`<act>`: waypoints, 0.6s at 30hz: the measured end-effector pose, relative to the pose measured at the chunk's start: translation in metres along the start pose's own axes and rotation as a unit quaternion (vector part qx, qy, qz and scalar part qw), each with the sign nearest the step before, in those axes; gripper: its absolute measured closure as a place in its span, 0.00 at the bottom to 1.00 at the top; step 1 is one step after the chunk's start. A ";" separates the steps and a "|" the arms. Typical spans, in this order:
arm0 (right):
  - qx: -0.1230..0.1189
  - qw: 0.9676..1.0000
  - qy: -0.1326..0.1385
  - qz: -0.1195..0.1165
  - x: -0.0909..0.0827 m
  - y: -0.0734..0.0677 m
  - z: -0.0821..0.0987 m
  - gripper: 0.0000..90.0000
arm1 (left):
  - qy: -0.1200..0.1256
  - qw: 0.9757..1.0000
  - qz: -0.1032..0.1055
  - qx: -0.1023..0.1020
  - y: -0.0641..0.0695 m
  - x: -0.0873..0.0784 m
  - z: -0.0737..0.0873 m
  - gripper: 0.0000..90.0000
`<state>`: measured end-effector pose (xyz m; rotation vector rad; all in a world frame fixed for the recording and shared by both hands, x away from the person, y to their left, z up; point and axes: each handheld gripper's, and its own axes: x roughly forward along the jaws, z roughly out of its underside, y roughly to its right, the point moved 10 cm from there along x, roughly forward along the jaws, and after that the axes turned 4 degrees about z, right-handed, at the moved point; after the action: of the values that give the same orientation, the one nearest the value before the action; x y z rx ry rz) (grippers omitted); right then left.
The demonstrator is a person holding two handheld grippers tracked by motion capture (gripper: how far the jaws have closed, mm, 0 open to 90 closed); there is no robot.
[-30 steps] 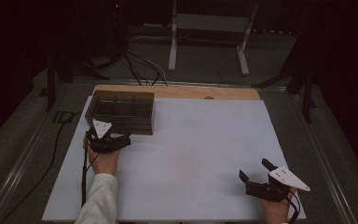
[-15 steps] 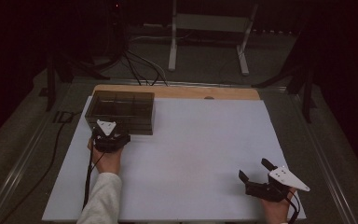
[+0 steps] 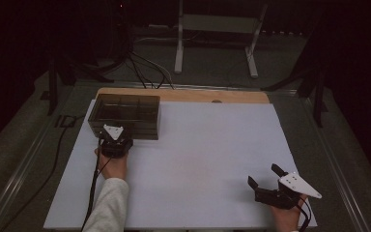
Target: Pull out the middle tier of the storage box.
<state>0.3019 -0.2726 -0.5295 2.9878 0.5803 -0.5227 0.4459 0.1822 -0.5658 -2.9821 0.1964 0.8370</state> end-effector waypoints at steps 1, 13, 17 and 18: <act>0.000 1.000 0.000 0.000 0.000 0.000 0.000 0.01 | 0.000 1.000 -0.001 0.001 0.000 0.000 0.000 0.62; 0.000 1.000 -0.001 0.001 0.000 0.001 0.000 0.01 | 0.010 1.000 -0.016 -0.023 0.002 0.001 0.000 0.63; 0.000 1.000 -0.001 0.001 0.000 0.001 0.000 0.01 | 0.012 1.000 -0.016 -0.023 0.002 0.001 0.000 0.63; 0.000 1.000 -0.001 0.001 0.000 0.001 0.000 0.01 | 0.012 1.000 -0.015 -0.023 0.002 0.001 0.000 0.63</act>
<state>0.3021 -0.2732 -0.5298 2.9879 0.5768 -0.5248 0.4467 0.1804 -0.5660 -3.0310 0.1342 0.8146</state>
